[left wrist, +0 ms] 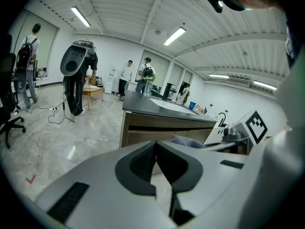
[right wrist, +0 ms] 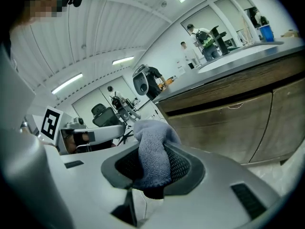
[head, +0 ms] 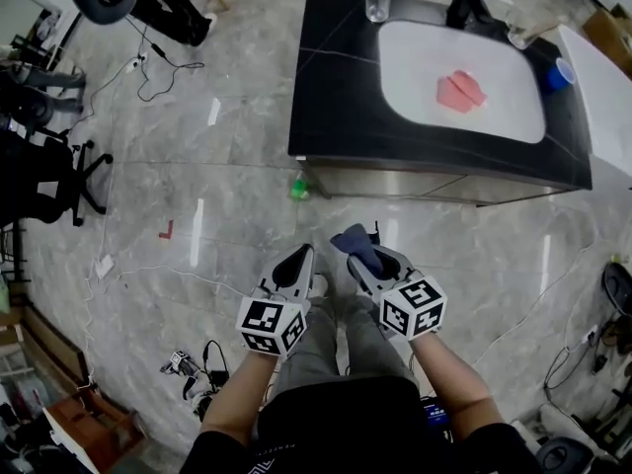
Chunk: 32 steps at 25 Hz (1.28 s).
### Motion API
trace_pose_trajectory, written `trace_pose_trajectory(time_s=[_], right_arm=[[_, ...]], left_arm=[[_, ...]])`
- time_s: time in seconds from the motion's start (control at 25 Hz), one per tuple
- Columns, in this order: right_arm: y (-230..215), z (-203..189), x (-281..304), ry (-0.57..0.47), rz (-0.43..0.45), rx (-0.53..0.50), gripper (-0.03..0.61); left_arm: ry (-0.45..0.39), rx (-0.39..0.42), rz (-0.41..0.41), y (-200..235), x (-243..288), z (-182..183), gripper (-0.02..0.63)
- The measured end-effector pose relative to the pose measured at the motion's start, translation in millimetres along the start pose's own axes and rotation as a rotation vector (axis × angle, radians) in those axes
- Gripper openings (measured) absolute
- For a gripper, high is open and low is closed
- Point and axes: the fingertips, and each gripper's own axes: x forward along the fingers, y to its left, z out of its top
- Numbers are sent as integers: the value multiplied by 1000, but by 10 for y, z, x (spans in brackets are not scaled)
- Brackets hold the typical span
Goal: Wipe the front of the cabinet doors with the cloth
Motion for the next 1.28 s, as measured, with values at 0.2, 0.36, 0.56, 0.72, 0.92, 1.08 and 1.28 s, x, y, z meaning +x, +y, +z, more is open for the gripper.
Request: trace_pose_trajectory(time_s=[0.2, 0.36, 0.56, 0.72, 0.92, 1.08, 1.28], right_arm=[[-29, -1, 367, 2, 11, -7, 123], [7, -11, 662, 6, -2, -14, 123], [47, 10, 967, 11, -15, -27, 123], [31, 16, 1152, 22, -34, -38, 123], [-21, 60, 1326, 16, -76, -33, 123], [-13, 106, 1434, -1, -110, -50, 123], [-90, 142, 1543, -13, -122, -63, 123]], left_arm=[[3, -47, 17, 286, 139, -136, 9], [-23, -70, 23, 540, 253, -158, 9], [-16, -78, 9, 843, 354, -210, 9], [-21, -102, 17, 1114, 439, -191, 9], [-4, -86, -36, 1248, 552, -178, 9], [21, -63, -79, 1322, 603, -208, 9], [20, -42, -101, 1395, 713, -198, 9]])
